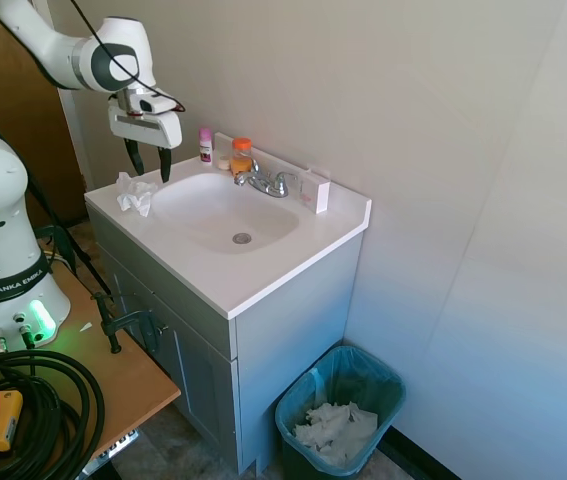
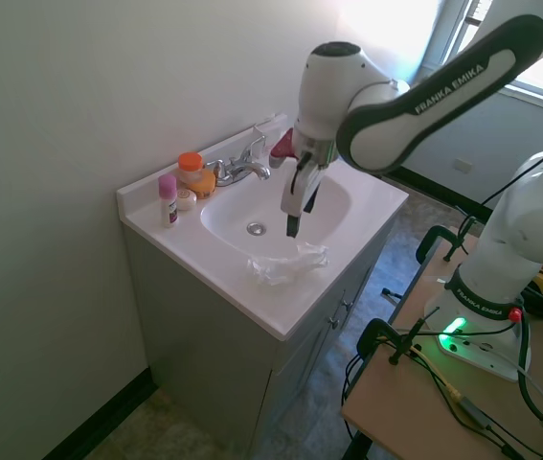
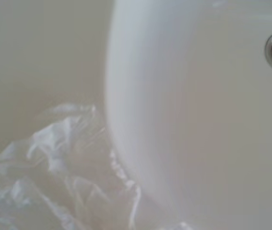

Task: Throw the tissue in the trash bin

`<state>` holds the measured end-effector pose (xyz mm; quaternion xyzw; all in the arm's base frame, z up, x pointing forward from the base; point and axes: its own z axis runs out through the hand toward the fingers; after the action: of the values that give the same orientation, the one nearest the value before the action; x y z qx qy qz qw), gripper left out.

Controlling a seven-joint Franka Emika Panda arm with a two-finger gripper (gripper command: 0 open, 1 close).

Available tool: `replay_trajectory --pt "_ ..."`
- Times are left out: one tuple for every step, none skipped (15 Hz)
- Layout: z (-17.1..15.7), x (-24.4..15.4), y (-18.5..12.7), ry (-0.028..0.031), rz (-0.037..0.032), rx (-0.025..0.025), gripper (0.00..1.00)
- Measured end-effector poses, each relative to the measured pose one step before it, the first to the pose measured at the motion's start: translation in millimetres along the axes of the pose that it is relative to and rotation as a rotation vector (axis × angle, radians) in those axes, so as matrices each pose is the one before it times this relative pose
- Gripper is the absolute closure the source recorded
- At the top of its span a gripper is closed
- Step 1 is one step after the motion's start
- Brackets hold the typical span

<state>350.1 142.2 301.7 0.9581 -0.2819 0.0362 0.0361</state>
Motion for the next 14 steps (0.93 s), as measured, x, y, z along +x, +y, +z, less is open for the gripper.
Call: replay_trajectory --pt "-2.1 -7.1 -6.86 0.0101 -0.0041 -0.0001 0.0" --pt "-1.2 -5.55 -4.61 0.0072 -0.0046 -0.00095 0.0" --pt "-0.11 -3.03 -1.93 0.00165 -0.00317 -0.00087 0.0" --pt "1.42 -2.29 -1.24 -0.00332 -0.00333 -0.00266 0.0" --pt "3.36 -2.31 -1.03 -0.0077 -0.00606 -0.00585 0.0" --pt "5.03 -2.12 -0.73 -0.01182 -0.00399 -0.00813 0.0" --pt "6.09 -1.37 -0.16 -0.01364 -0.00232 -0.0104 0.0" --pt "6.15 -1.09 0.03 -0.01381 -0.00094 -0.01007 0.0" --pt "5.58 -1.02 0.02 -0.01358 -0.00005 -0.00922 0.0" --pt "4.86 -0.74 0.06 -0.0108 -0.00056 -0.00783 0.0" --pt "4.24 -0.5 0.11 -0.00927 -0.00054 -0.00695 1.0" --pt "4.13 -0.08 0.31 -0.01032 0.00221 -0.00576 1.0" --pt "4.29 0.57 0.43 -0.01105 0.00555 -0.00285 1.0" --pt "4.16 0.86 0.44 -0.01296 0.00607 -0.00055 1.0"
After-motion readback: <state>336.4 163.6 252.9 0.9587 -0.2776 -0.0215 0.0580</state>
